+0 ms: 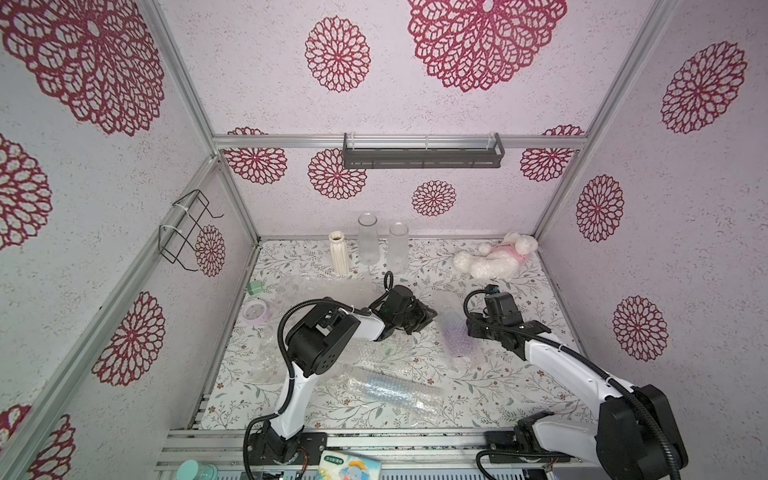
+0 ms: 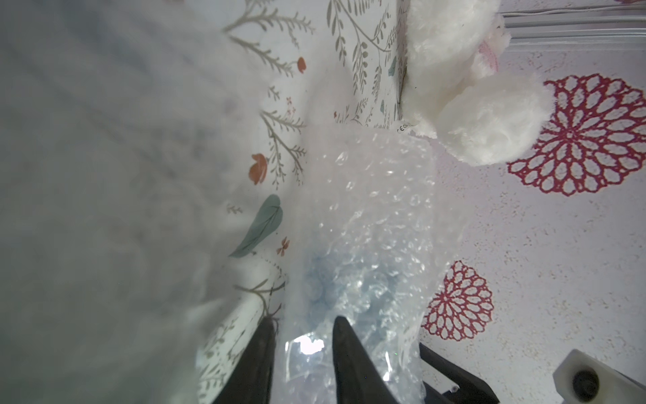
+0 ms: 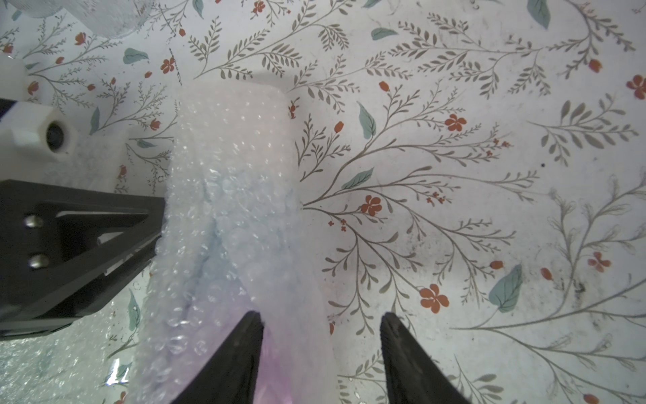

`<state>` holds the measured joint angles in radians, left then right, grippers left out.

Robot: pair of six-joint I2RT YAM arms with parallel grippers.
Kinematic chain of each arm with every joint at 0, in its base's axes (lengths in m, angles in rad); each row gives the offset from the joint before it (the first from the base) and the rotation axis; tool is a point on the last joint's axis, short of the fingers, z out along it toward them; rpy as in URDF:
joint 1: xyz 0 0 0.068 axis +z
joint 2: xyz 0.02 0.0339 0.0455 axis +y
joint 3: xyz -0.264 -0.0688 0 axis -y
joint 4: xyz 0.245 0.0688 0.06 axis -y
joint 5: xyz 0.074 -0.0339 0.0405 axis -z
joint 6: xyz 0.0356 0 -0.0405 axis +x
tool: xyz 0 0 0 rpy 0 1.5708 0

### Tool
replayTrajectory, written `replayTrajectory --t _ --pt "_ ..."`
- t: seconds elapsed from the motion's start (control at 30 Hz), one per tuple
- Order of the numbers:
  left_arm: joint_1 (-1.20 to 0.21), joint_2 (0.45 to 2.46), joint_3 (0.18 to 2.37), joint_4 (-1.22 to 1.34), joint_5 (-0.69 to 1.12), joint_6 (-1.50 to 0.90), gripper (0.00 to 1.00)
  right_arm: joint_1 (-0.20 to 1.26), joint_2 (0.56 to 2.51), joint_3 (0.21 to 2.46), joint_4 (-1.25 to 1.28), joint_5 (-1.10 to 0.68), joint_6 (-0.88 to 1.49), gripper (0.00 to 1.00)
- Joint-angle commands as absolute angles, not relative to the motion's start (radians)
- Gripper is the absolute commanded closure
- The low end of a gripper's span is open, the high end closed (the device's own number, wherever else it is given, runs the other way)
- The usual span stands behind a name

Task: Unwrap the vase from the bubble wrap
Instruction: Unwrap the bubble wrap at the center of the board.

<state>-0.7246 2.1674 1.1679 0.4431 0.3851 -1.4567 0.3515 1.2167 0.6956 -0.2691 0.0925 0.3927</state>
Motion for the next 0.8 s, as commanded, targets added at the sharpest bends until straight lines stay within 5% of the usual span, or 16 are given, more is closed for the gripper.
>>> replayTrajectory --t 0.0,0.3,0.77 --pt "-0.737 2.189 1.167 0.513 0.399 -1.498 0.71 0.344 1.199 0.725 -0.269 0.103 0.387 0.43" --pt "-0.736 2.156 1.141 0.542 0.393 -1.511 1.00 0.344 1.197 0.715 -0.260 0.106 0.388 0.43" --pt "-0.723 2.003 1.097 0.447 0.355 -1.431 1.00 0.344 1.167 0.704 -0.249 0.096 0.385 0.43"
